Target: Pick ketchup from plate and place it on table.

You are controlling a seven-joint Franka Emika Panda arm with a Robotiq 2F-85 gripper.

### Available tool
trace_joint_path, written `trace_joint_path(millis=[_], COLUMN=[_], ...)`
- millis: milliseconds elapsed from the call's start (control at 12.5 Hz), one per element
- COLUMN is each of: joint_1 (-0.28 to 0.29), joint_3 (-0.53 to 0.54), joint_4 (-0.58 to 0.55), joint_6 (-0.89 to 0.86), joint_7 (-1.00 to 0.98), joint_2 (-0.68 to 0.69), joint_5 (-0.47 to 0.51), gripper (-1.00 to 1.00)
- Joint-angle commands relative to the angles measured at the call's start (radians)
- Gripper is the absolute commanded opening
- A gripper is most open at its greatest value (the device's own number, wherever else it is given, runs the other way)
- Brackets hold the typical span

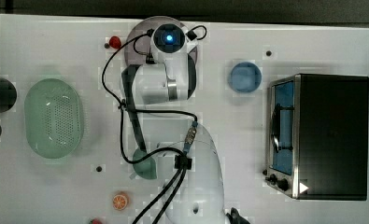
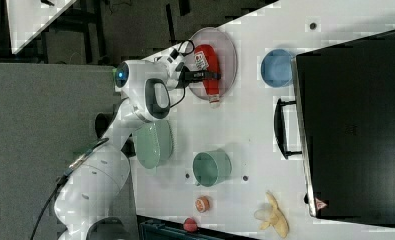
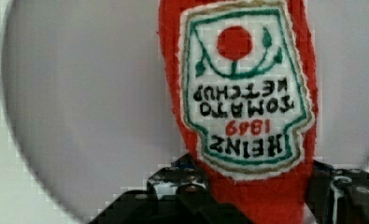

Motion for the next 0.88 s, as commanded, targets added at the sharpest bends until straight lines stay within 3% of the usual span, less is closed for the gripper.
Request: trace_joint_path(millis=[80,320,640,880], joint_1=[-0.013,-0.043,-0.091,-0.119], joint_3=[0.003,0.003,-0.004,-0.041], joint_4=[0.055,0.054,0.048,0.023], joint_6=[-0.11,-0.22,-0.42,-0.51], joint_7=[0.063,0.063,0.064,0.064], joint_2=[-0.17,-0.296,-0.428,-0.516], joint_5=[0.008,0.043,0.173,0.181], gripper=[0.16,0.16,0.16,0.16])
